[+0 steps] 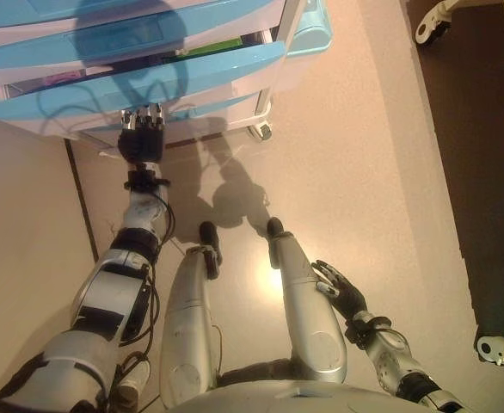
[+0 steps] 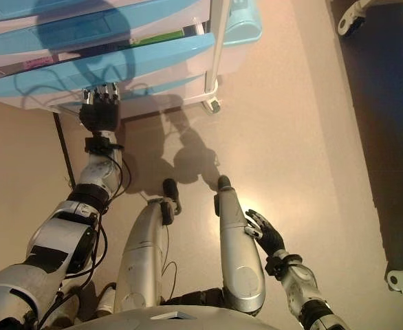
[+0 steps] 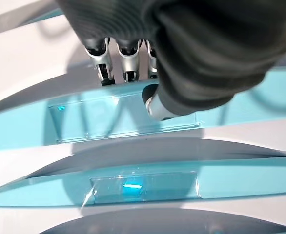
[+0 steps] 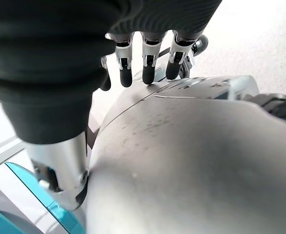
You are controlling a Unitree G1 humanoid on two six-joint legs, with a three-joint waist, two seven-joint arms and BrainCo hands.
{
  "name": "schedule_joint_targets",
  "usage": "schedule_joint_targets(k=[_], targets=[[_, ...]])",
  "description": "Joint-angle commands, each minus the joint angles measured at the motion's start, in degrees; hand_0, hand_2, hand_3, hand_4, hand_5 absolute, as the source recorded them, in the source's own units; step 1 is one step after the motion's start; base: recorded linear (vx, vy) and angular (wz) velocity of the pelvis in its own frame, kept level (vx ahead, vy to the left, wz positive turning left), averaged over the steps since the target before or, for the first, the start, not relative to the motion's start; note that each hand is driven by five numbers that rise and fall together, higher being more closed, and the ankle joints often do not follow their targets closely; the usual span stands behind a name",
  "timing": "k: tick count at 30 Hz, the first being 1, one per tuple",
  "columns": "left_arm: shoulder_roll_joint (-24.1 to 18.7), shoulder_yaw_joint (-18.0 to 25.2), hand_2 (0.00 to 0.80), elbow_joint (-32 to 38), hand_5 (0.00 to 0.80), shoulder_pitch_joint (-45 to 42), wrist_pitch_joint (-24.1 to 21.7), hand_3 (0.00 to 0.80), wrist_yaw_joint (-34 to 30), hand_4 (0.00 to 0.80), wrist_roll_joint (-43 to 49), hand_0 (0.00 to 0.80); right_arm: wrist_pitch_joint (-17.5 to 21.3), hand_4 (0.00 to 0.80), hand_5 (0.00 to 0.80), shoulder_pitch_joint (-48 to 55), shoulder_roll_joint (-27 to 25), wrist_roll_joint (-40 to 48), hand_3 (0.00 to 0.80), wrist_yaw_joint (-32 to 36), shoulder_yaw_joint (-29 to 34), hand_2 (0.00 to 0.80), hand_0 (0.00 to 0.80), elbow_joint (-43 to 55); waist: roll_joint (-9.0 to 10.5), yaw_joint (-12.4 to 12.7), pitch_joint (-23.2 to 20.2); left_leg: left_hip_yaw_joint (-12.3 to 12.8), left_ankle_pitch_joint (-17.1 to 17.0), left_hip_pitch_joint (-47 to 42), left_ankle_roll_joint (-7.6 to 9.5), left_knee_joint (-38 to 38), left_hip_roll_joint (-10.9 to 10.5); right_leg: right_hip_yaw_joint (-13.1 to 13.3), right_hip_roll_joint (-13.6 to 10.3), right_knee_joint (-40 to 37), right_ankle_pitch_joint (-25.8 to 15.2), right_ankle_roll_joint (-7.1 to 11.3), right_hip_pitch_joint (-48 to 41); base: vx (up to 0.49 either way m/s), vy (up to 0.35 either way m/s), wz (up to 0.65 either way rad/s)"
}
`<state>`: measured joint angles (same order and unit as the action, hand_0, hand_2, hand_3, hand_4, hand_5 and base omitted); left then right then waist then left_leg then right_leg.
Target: Open the drawer and pick up the medicine
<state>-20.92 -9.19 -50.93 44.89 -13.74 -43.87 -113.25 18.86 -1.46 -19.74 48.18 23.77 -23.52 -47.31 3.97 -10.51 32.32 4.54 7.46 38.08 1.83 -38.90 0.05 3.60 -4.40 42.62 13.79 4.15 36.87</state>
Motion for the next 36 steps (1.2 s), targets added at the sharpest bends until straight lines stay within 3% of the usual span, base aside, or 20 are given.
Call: schedule_joint_targets(k=[1,3,11,16,27,36], targets=[[-3.0,2.0,0.8,9.3,0.8,5.0,-0.2,0.8,-11.4,0.8,6.0,0.8,0.6,0.0,0.0,2.6,-1.2,-0.7,0.0,-0.4,-1.3,0.0,0.0,1.4,-2.46,0.9,-2.5,2.1,3.6,-6.4,3.39,9.5,-2.6,-3.6,3.6,-2.6,-3.3,-4.15,0.3,-0.022,-0.031,0.04],[-3.1,2.3,0.8,9.1,0.8,4.1,0.5,0.8,-11.6,0.8,6.2,0.8,0.5,0.0,0.0,2.5,-1.2,-1.1,0.0,-0.5,-1.2,0.0,0.0,1.9,-2.35,1.2,-2.5,2.3,1.7,-5.5,3.44,10.0,-2.3,-4.2,3.5,-3.3,-4.5,-4.8,0.8,-0.113,-0.047,0.05],[-0.2,3.4,0.8,10.1,0.8,-5.2,3.6,0.8,-15.2,0.8,6.3,0.8,0.3,0.0,0.0,3.4,-0.8,-3.1,0.0,-3.3,-1.2,0.0,0.0,6.0,-2.05,3.4,-2.5,0.3,0.3,-5.6,2.45,11.1,-2.2,-6.3,3.8,-2.8,-2.1,-6.02,-0.6,-0.048,-0.047,0.09],[2.5,3.5,0.8,9.0,0.8,-12.9,5.3,0.8,-17.7,0.8,7.8,0.8,-0.3,0.0,0.0,3.6,-0.7,-3.7,0.0,-4.5,-1.0,0.0,0.0,8.2,-1.37,5.0,-2.5,-1.3,1.3,-6.4,1.7,11.1,-2.3,-7.6,3.8,-1.5,0.9,-6.17,-2.3,0.009,-0.061,0.12],[6.4,3.6,0.8,5.3,0.8,-28.6,4.8,0.8,-19.8,0.8,16.8,0.8,-1.8,0.0,0.0,6.0,-1.0,-5.7,0.0,-3.6,1.2,0.0,0.0,10.5,-0.45,8.0,-2.5,-3.0,0.3,-6.8,1.04,11.0,-2.1,-10.6,3.4,0.3,2.7,-6.71,-3.8,-0.019,-0.039,0.11],[7.6,5.2,0.8,2.5,0.8,-39.2,11.7,0.8,-17.9,0.8,21.2,0.8,-2.4,0.0,0.0,8.5,-1.0,-7.7,0.0,-3.0,3.4,0.0,0.0,11.6,-0.6,10.4,-2.5,-4.4,0.0,-6.9,0.94,10.0,-2.3,-12.7,2.6,2.8,4.2,-7.35,-4.7,0.0,-0.015,0.11]])
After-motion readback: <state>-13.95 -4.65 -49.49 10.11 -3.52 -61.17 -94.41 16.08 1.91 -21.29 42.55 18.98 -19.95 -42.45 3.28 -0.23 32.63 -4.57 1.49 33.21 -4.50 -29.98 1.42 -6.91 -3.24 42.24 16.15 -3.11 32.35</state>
